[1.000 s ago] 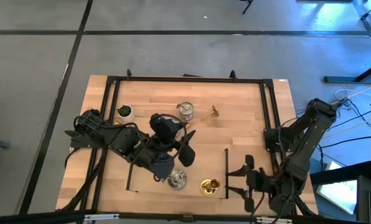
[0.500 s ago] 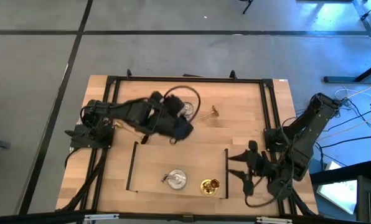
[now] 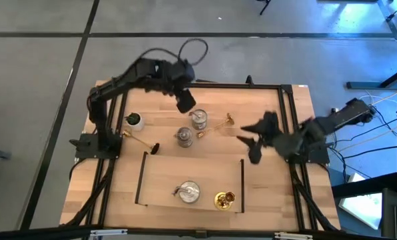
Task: Pick & Place candle stick holders
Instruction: Put the top silver scented candle on the shelf
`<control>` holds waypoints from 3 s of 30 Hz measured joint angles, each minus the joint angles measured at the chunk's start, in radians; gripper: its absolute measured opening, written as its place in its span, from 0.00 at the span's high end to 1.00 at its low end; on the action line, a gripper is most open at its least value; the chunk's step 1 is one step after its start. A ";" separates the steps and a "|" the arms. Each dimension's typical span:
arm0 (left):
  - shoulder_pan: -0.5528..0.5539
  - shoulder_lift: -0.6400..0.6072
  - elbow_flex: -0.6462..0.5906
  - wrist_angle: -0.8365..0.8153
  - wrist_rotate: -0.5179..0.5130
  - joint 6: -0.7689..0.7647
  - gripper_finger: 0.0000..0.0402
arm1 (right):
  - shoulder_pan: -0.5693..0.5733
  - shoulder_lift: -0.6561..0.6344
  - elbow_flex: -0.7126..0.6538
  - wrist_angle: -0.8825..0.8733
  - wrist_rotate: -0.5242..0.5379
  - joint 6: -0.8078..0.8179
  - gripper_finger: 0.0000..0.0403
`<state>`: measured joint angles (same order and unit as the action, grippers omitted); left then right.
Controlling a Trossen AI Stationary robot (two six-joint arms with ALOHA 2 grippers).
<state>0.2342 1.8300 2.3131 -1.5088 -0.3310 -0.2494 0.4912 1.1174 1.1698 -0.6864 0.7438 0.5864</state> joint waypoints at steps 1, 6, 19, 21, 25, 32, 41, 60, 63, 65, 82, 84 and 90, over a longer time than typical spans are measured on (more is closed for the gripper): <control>0.024 -0.001 0.000 0.007 0.023 0.049 0.54 | -0.042 -0.011 0.000 0.025 -0.047 -0.052 0.56; 0.146 -0.003 0.000 0.098 0.225 0.222 0.54 | -0.216 -0.034 0.000 0.123 -0.235 -0.224 0.61; 0.248 -0.003 0.000 0.160 0.545 0.369 0.54 | -0.563 -0.034 -0.196 0.538 -0.787 -0.359 0.64; 0.248 -0.003 0.000 0.150 0.546 0.378 0.54 | -0.624 -0.034 -0.245 0.601 -0.847 -0.357 0.64; 0.247 -0.003 0.000 0.141 0.554 0.404 0.54 | -0.753 -0.033 -0.337 0.717 -0.997 -0.336 0.64; 0.224 0.008 0.000 0.118 0.625 0.617 0.54 | -0.905 -0.032 -0.485 1.143 -1.342 -0.189 0.64; 0.156 0.063 0.003 0.091 0.446 0.683 0.53 | -0.924 -0.034 -0.488 1.140 -1.490 -0.133 0.64; 0.083 0.368 -0.001 0.062 0.380 0.383 0.40 | -0.964 -0.053 -0.487 1.139 -1.759 -0.142 0.64; 0.081 0.369 -0.001 0.060 0.417 0.443 0.40 | -0.963 -0.053 -0.487 1.138 -1.759 -0.151 0.64; 0.082 0.369 -0.001 0.068 0.402 0.465 0.39 | -0.964 -0.053 -0.487 1.139 -1.759 -0.154 0.64; 0.069 0.421 0.001 0.113 0.346 0.505 0.03 | -0.963 -0.053 -0.487 1.096 -1.761 -0.176 0.64; 0.075 0.430 0.000 0.106 0.327 0.500 0.02 | -0.963 -0.053 -0.487 1.083 -1.761 -0.182 0.64; 0.107 0.436 0.000 0.126 0.343 0.473 0.01 | -0.964 -0.053 -0.487 1.051 -1.766 -0.192 0.64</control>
<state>0.3414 2.2658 2.3127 -1.3828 0.0123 0.2239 -0.4725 1.0649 0.6827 0.3649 -1.0218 0.3940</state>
